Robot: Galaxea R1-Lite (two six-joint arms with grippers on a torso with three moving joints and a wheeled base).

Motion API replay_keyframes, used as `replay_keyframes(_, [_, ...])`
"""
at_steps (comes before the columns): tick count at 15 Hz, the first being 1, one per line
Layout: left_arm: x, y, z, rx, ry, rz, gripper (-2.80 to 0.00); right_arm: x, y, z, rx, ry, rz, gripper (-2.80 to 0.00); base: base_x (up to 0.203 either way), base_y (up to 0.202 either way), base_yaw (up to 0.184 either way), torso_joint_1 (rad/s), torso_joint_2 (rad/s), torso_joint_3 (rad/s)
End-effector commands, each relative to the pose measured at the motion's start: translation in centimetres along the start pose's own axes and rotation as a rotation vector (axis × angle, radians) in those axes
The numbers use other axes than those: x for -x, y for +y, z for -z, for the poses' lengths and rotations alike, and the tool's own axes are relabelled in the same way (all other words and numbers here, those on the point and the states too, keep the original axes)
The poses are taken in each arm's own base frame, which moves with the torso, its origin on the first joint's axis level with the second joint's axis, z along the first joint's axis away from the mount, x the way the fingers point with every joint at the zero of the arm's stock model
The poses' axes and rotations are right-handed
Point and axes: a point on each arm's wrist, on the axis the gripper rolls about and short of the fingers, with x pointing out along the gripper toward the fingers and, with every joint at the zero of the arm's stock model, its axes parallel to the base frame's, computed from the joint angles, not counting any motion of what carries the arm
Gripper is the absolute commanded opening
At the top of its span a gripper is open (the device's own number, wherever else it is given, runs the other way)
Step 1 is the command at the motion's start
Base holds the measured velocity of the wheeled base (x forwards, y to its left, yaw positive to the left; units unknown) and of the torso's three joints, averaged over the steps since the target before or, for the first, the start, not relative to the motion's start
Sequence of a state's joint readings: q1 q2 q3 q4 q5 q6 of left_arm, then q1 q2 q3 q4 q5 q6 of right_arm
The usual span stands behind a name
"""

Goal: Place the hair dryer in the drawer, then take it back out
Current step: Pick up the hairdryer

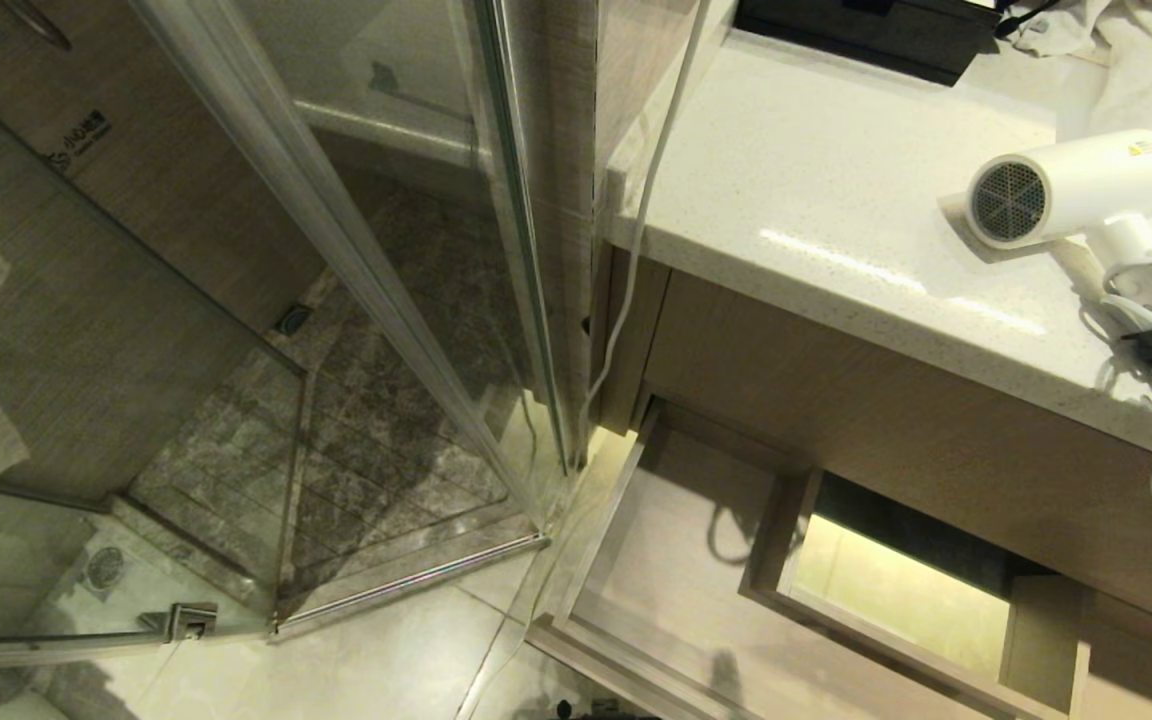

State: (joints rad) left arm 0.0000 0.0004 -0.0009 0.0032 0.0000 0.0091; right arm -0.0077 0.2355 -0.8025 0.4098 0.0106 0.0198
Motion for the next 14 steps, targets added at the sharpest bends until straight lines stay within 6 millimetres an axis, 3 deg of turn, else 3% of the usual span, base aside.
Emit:
replay_keyframes(1, [0.0, 0.0, 0.0, 0.000, 0.000, 0.000, -2.80, -3.8, 0.1, -6.3, -0.011, 0.184, -0.008, -2.80, 0.000, 0.000, 0.000, 0.000, 0.00, 0.000])
replay_keyframes(3, [0.0, 0.0, 0.0, 0.000, -0.001, 0.000, -2.80, -8.6, 0.2, -10.2, -0.028, 0.342, -0.033, -2.80, 0.000, 0.000, 0.000, 0.000, 0.00, 0.000])
replay_keyframes(6, [0.0, 0.0, 0.0, 0.000, -0.001, 0.000, -2.80, -16.0, 0.8, -12.4, -0.043, 0.544, -0.133, -2.80, 0.000, 0.000, 0.000, 0.000, 0.00, 0.000])
replay_keyframes(9, [0.0, 0.0, 0.0, 0.000, 0.000, 0.000, -2.80, -21.6, 1.9, -11.6, -0.066, 0.709, -0.160, -2.80, 0.000, 0.000, 0.000, 0.000, 0.00, 0.000])
replay_keyframes(14, [0.0, 0.0, 0.0, 0.000, -0.001, 0.000, -2.80, -25.6, 1.8, -9.2, 0.076, 0.845, -0.084, -2.80, 0.000, 0.000, 0.000, 0.000, 0.00, 0.000])
